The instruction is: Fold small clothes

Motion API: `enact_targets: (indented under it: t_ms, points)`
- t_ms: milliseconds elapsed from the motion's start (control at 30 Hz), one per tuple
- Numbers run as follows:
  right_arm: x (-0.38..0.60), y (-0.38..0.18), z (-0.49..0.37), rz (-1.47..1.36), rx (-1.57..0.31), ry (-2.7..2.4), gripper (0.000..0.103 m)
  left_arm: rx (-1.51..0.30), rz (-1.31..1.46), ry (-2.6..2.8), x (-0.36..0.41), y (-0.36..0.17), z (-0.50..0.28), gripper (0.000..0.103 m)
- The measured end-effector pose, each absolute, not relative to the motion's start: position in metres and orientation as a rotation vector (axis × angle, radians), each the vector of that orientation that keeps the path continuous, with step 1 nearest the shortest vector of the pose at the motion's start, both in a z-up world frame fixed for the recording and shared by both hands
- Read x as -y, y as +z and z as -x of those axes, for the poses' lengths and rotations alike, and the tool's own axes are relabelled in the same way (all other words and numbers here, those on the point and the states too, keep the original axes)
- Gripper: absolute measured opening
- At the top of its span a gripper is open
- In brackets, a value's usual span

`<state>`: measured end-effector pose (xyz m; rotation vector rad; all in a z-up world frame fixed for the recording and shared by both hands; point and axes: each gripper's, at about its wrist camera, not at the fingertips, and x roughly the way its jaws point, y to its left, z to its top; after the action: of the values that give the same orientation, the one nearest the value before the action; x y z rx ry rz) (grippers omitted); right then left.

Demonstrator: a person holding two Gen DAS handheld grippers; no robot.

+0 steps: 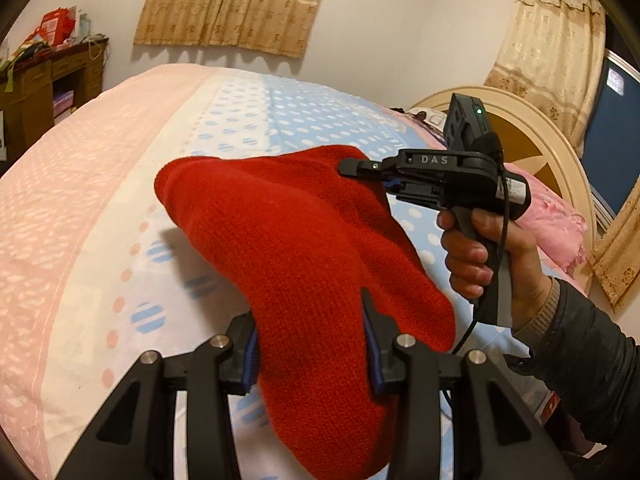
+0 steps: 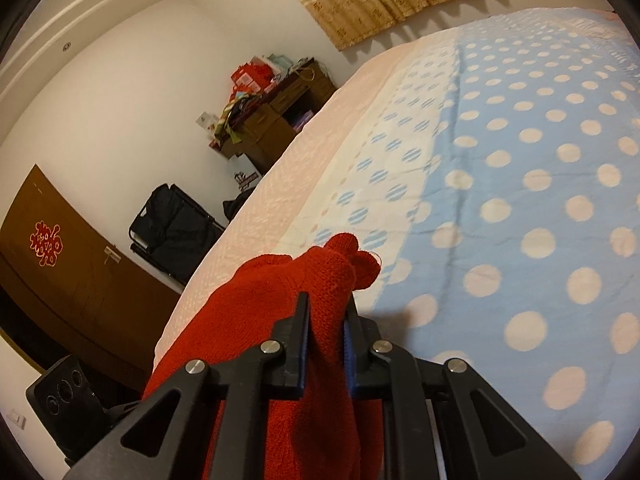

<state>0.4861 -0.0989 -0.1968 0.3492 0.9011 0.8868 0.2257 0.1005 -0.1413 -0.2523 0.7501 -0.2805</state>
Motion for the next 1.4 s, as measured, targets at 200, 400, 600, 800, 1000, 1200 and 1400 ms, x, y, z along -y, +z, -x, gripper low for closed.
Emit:
enact_targets:
  t_ms: [200,400,600,800,1000,1200,1400]
  points:
    - [0.066,-0.198,-0.484,-0.325,-0.917,0.937,0.013,-0.736,0.27,-0.241,-0.119,-0.14,-0.215,0.042]
    - [0.029,-0.197,-0.481,-0.298,-0.932,0.993,0.013,-0.723,0.28,-0.198,-0.138,-0.14,-0.206,0.042]
    - [-0.006,-0.198,-0.479,-0.27,-0.95,1.028,0.013,-0.713,0.304,-0.155,-0.158,-0.145,-0.199,0.042]
    - [-0.033,-0.204,-0.473,-0.245,-0.968,1.052,0.013,-0.718,0.331,-0.125,-0.17,-0.153,-0.193,0.042]
    - [-0.048,-0.208,-0.473,-0.231,-0.978,1.061,0.013,-0.717,0.35,-0.111,-0.176,-0.157,-0.187,0.042]
    - [-0.055,-0.215,-0.477,-0.221,-1.0,1.051,0.013,-0.723,0.365,-0.106,-0.177,-0.162,-0.182,0.042]
    - [-0.063,-0.222,-0.477,-0.21,-1.018,1.058,0.013,-0.737,0.372,-0.097,-0.182,-0.168,-0.177,0.042]
